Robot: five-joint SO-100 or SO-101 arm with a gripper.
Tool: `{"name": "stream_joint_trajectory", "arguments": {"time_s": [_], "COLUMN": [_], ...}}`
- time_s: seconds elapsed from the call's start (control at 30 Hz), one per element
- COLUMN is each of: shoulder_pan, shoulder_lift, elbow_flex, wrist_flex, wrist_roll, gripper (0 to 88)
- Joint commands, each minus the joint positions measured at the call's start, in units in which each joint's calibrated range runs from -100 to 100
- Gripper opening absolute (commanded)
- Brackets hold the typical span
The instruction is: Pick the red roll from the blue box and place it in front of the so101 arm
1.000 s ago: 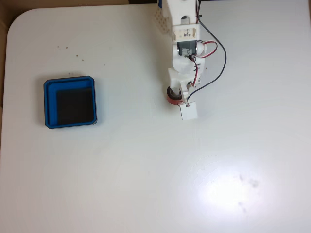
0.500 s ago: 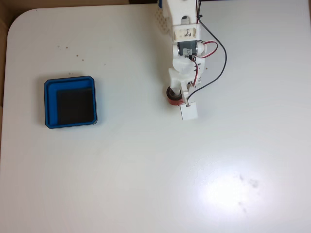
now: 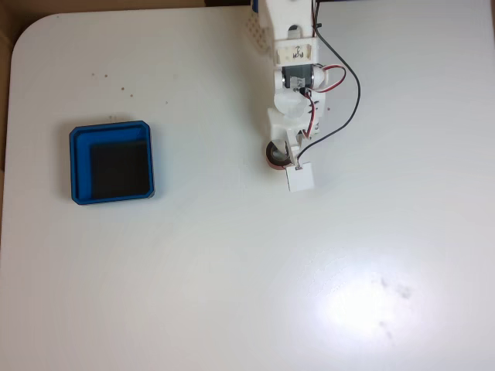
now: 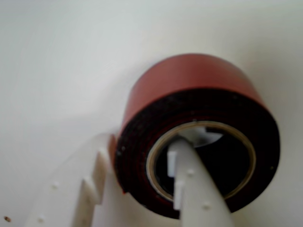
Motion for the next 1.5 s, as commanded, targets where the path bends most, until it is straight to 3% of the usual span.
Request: {"name": "stream_joint_trajectory", "arguments": {"time_s": [0.0,0.27,0.93,1.47], "shoulder_pan": [0.60,0.69,0.69,4.70], "shoulder_lift": [-4.45,-17.24,-62.73,-79.87], "elbow_flex": [-0.17,1.18,29.12,41.79], "wrist_flex": [-0.87,-0.78,-0.87,-1.20], "wrist_roll": [-0.14,-0.14,-0.22,-0.31], "gripper": [10.3,10.3,10.3,10.3]}}
